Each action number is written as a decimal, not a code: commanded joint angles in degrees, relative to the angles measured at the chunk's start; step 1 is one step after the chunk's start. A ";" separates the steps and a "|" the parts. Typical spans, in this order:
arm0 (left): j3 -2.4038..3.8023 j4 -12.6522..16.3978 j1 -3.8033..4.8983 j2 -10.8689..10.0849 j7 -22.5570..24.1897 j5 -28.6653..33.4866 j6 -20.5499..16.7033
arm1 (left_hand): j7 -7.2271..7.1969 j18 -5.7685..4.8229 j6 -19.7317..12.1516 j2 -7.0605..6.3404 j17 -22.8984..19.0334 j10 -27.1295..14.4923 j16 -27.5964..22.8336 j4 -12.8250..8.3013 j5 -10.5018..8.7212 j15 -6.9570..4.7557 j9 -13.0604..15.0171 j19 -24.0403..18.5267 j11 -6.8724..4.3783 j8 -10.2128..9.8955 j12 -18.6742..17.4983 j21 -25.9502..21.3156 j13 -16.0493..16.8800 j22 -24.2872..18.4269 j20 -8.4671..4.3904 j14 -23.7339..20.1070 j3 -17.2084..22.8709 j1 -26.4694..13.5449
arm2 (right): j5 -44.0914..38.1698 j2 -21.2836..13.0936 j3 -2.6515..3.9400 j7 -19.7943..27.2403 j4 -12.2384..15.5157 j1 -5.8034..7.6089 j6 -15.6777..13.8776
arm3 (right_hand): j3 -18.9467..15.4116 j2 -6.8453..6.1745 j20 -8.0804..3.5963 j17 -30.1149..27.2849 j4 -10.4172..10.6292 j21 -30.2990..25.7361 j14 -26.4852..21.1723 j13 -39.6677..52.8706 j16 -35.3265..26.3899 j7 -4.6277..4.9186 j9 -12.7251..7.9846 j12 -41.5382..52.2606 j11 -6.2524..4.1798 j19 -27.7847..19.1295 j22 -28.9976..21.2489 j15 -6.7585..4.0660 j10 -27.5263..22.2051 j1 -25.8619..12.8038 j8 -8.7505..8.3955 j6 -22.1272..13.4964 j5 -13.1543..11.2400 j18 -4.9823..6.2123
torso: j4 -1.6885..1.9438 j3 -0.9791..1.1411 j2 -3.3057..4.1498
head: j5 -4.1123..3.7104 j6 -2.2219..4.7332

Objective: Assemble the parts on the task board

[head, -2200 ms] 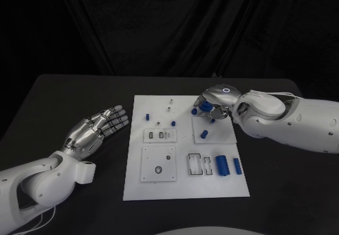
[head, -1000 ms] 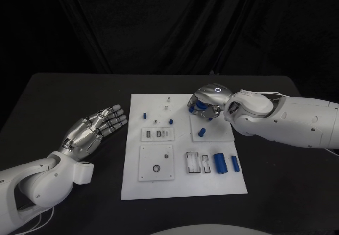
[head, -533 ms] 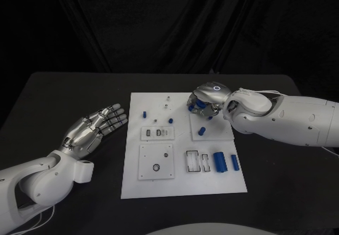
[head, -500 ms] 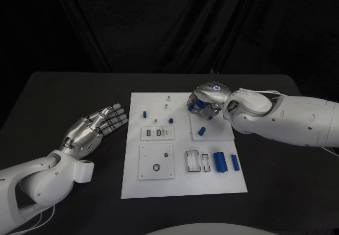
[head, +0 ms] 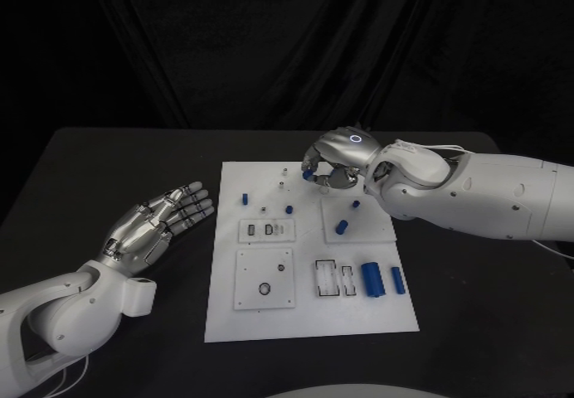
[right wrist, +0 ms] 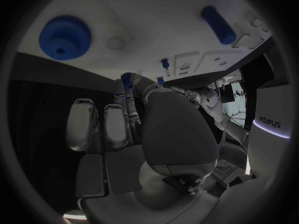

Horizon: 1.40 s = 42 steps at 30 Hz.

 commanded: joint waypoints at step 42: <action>-0.06 -0.16 0.01 1.92 12.74 0.97 1.38 | 0.97 -1.11 0.12 -0.92 0.17 -0.52 1.24 -0.06 0.28 0.64 0.04 0.51 0.13 0.11 0.28 0.38 0.00 0.00 0.09 0.52 1.60 -0.56 | 2.79 10.63 0.32 -2.11 -11.63 0.11 3.43 | -0.09 0.81 0.12 0.22 -1.00 -0.39 0.94 -0.55 -0.37 -1.20 7.28 -3.39 0.78 -0.20 0.01 0.26 -0.40 1.46 0.83 -0.45 -0.12 -0.73 | 0.73 -0.21 0.19 | -0.34 -0.87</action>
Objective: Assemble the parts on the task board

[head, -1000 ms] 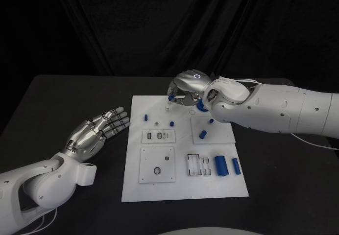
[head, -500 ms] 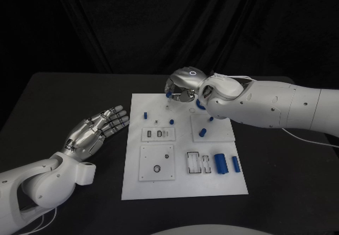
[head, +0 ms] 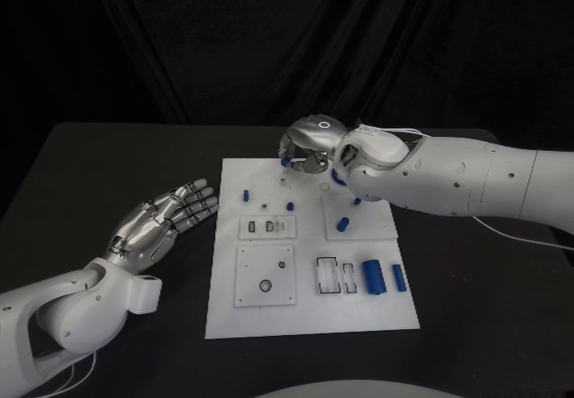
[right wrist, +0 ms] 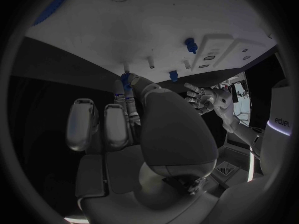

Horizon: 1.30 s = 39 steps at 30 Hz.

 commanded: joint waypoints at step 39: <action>-0.20 -1.21 0.01 1.00 12.02 0.54 1.63 | 1.05 -1.19 0.09 -0.43 0.07 -0.32 0.65 0.07 0.29 0.25 0.00 0.58 -0.02 0.12 0.12 0.43 0.00 0.00 0.05 0.24 0.89 -0.21 | -0.07 0.47 0.06 -1.62 -1.10 -1.20 3.58 | -0.12 0.22 0.46 -0.35 -0.18 -0.59 0.64 0.06 -0.64 -0.27 7.68 -1.23 0.66 -0.40 0.06 0.59 -0.53 -0.05 0.14 -0.41 -1.24 -0.72 | 0.01 -0.03 0.00 | 0.46 -1.30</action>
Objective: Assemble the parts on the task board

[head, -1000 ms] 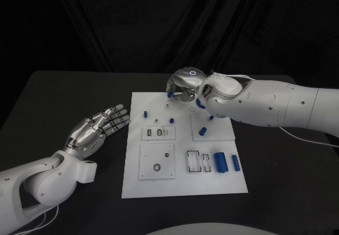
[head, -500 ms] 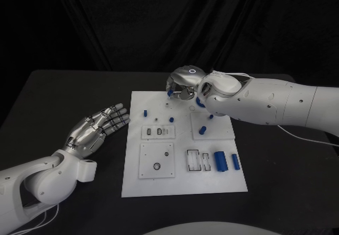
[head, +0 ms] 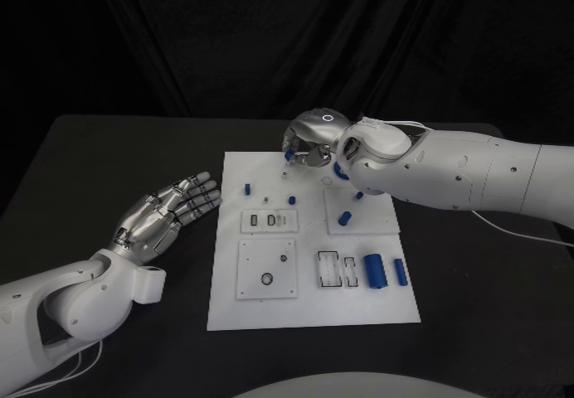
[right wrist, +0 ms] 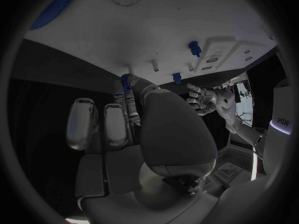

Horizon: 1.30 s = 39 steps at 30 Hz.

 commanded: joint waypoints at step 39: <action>-0.05 -0.16 0.00 0.16 11.24 0.49 1.48 | 1.25 -1.21 -0.08 -0.51 0.07 -0.40 0.39 0.05 0.29 0.24 0.00 0.40 0.30 0.08 0.20 0.22 0.01 -0.01 -0.18 0.21 0.88 -0.48 | -0.24 -1.08 -0.37 -2.30 1.47 -1.05 2.76 | 0.04 -1.66 2.43 -5.36 1.72 -3.70 -1.33 -0.11 -3.42 -2.62 3.64 -5.34 3.42 -3.03 -3.77 2.82 -9.09 -1.79 -8.93 -15.52 -1.02 0.18 | -0.01 -0.06 -0.01 | -0.01 0.10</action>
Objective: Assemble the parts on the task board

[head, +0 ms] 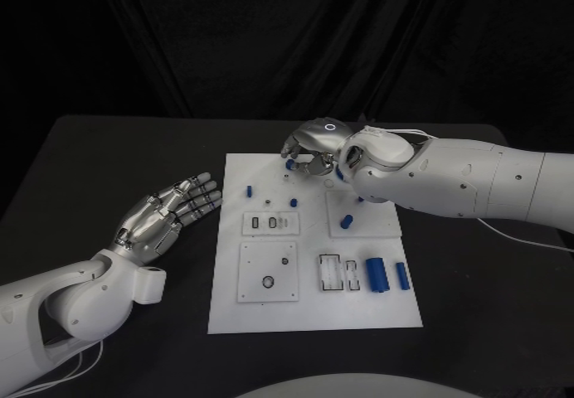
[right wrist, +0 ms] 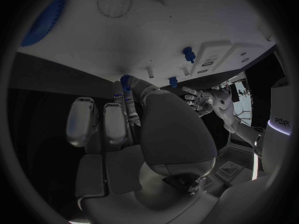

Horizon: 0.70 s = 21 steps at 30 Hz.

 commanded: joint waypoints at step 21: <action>-0.06 0.45 -0.01 -0.92 11.41 0.42 1.05 | 1.31 -0.30 0.02 -0.35 0.09 -0.08 0.53 -0.11 0.29 0.24 0.02 0.42 0.26 0.11 0.34 0.23 0.03 -0.01 -0.18 0.22 0.64 -0.34 | 1.76 -6.00 0.46 0.65 4.83 1.98 -7.48 | -4.97 0.66 0.02 -3.80 -0.81 -3.64 -2.14 0.86 -2.34 -1.12 -6.13 2.71 0.79 -2.36 -2.53 -0.15 -7.97 2.89 1.03 -8.05 3.70 0.77 | 0.13 0.01 -0.03 | -0.70 0.80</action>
